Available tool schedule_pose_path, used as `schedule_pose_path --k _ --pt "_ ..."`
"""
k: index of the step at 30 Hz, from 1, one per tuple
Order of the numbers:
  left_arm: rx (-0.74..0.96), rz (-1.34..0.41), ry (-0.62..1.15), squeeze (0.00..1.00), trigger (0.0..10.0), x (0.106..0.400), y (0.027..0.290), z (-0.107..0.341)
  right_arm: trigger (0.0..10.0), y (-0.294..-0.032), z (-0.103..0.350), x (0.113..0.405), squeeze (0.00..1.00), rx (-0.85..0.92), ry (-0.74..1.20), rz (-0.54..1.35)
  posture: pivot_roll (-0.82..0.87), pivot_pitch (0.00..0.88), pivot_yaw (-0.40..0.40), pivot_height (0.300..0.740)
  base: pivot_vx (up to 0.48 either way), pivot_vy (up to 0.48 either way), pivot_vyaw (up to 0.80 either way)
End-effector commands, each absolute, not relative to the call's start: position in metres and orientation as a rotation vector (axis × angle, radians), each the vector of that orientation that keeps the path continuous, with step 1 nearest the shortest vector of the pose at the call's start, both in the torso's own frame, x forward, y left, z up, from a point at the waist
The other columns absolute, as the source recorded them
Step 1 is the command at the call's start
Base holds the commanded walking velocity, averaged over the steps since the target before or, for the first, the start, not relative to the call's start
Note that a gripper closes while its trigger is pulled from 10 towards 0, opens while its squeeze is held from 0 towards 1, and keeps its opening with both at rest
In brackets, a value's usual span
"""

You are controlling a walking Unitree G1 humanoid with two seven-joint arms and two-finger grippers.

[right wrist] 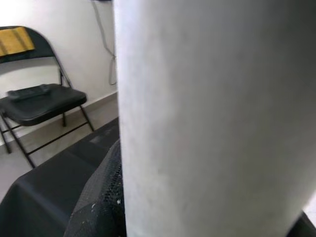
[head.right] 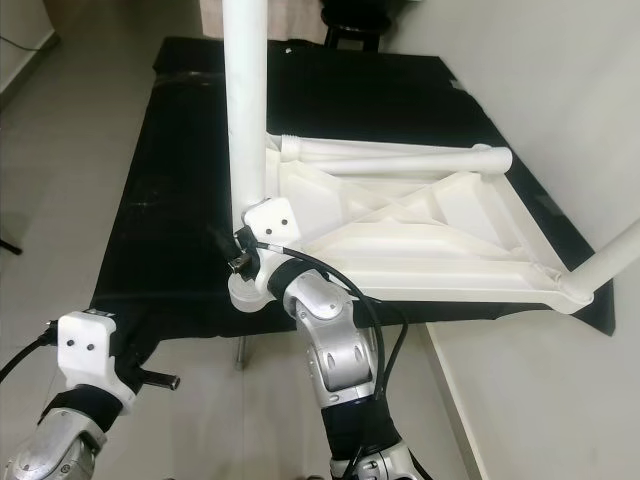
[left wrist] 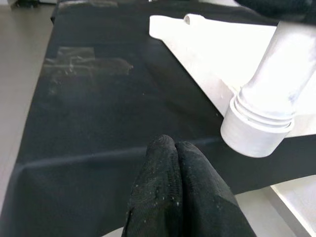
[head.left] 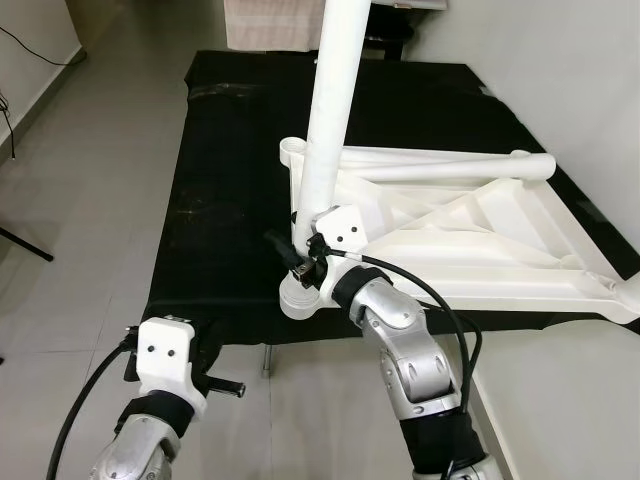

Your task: Building children table

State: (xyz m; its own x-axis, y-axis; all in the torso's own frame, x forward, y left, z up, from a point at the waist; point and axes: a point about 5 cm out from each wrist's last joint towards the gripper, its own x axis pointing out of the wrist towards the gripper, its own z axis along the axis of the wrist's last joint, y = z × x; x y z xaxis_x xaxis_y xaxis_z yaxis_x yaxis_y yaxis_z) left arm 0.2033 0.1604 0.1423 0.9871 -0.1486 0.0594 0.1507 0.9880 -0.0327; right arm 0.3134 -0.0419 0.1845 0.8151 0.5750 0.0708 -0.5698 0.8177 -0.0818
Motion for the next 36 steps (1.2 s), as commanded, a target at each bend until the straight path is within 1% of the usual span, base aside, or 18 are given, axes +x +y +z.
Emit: schedule_pose_path --k 1,4,5,6,8,9,10,11,13,14,16,17,18,24,26,34,35,36 --pt "-0.031 -0.139 -0.041 0.00 10.0 0.202 0.163 0.137 0.0 -0.025 0.157 0.311 0.00 -0.006 0.057 0.546 -0.10 0.107 -0.127 0.740 0.000 0.000 0.00" --pt "-0.030 -0.135 -0.043 0.00 10.0 0.202 0.164 0.137 0.0 -0.023 0.158 0.310 0.00 -0.003 0.060 0.537 -0.10 0.104 -0.127 0.740 0.000 0.000 0.00" --pt "-0.030 -0.138 -0.044 0.00 10.0 0.203 0.163 0.138 4.7 -0.021 0.159 0.310 0.00 0.006 0.069 0.549 -0.10 0.107 -0.127 0.740 0.000 0.000 0.00" --pt "-0.031 -0.143 -0.044 0.00 10.0 0.204 0.163 0.138 10.0 -0.018 0.161 0.309 0.00 0.009 0.060 0.590 -0.10 0.107 -0.127 0.740 0.000 0.000 0.00" --pt "-0.031 -0.147 -0.044 0.00 10.0 0.204 0.163 0.138 10.0 -0.015 0.163 0.307 0.00 0.008 0.055 0.607 -0.10 0.107 -0.127 0.740 0.000 0.000 0.00" --pt "-0.033 -0.150 -0.045 0.00 10.0 0.204 0.162 0.138 10.0 -0.011 0.175 0.307 1.00 0.059 0.010 0.723 -0.10 0.115 -0.129 0.740 0.000 0.000 0.00" --pt "-0.035 -0.151 -0.046 0.00 10.0 0.204 0.162 0.139 10.0 -0.010 0.183 0.307 1.00 0.094 -0.026 0.802 -0.10 0.116 -0.130 0.740 0.000 0.000 0.00" --pt "-0.035 -0.151 -0.046 0.00 10.0 0.204 0.162 0.139 10.0 -0.010 0.183 0.307 1.00 0.094 -0.026 0.802 -0.10 0.116 -0.130 0.740 0.000 0.000 0.00" --pt "-0.038 -0.154 -0.051 0.00 10.0 0.203 0.160 0.139 10.0 -0.014 0.203 0.312 1.00 0.116 -0.093 0.976 -0.10 0.127 -0.136 0.740 0.000 0.000 0.00" --pt "-0.038 -0.154 -0.051 0.00 10.0 0.203 0.160 0.139 10.0 -0.014 0.203 0.312 1.00 0.116 -0.093 0.976 -0.10 0.127 -0.136 0.740 0.000 0.000 0.00" --pt "-0.040 -0.155 -0.054 0.00 10.0 0.202 0.160 0.140 10.0 -0.018 0.210 0.315 1.00 0.089 -0.113 1.053 -0.10 0.128 -0.138 0.740 0.000 0.000 0.00" --pt "-0.041 -0.157 -0.055 0.00 10.0 0.202 0.159 0.140 10.0 -0.023 0.217 0.317 1.00 0.036 -0.149 1.152 -0.09 0.134 -0.140 0.740 0.000 0.000 0.00" --pt "-0.044 -0.159 -0.057 0.00 10.0 0.200 0.158 0.141 10.0 -0.030 0.223 0.321 0.00 -0.014 -0.166 1.240 -0.09 0.144 -0.142 0.740 0.000 0.000 0.00" --pt "-0.053 -0.195 -0.049 0.00 10.0 0.195 0.153 0.142 10.0 -0.048 0.234 0.333 0.00 -0.157 -0.161 1.424 -0.07 0.169 -0.146 0.740 0.000 0.000 0.00" --pt "-0.082 -0.260 -0.038 0.00 10.0 0.189 0.146 0.143 10.0 -0.053 0.240 0.343 0.00 -0.207 -0.137 1.499 -0.05 0.186 -0.147 0.740 0.000 0.000 0.00" --pt "-0.112 -0.363 -0.032 0.00 10.0 0.177 0.138 0.145 10.0 -0.046 0.248 0.357 0.00 -0.214 -0.110 1.549 -0.03 0.208 -0.147 0.740 0.000 0.000 0.00" --pt "-0.112 -0.368 -0.031 0.00 10.0 0.176 0.138 0.145 3.9 -0.046 0.247 0.358 0.00 -0.222 -0.100 1.562 -0.03 0.212 -0.149 0.740 0.000 0.000 0.00" --pt "-0.112 -0.368 -0.031 0.00 10.0 0.176 0.138 0.145 3.9 -0.046 0.247 0.358 0.00 -0.222 -0.100 1.562 -0.03 0.212 -0.149 0.740 0.000 0.000 0.00"
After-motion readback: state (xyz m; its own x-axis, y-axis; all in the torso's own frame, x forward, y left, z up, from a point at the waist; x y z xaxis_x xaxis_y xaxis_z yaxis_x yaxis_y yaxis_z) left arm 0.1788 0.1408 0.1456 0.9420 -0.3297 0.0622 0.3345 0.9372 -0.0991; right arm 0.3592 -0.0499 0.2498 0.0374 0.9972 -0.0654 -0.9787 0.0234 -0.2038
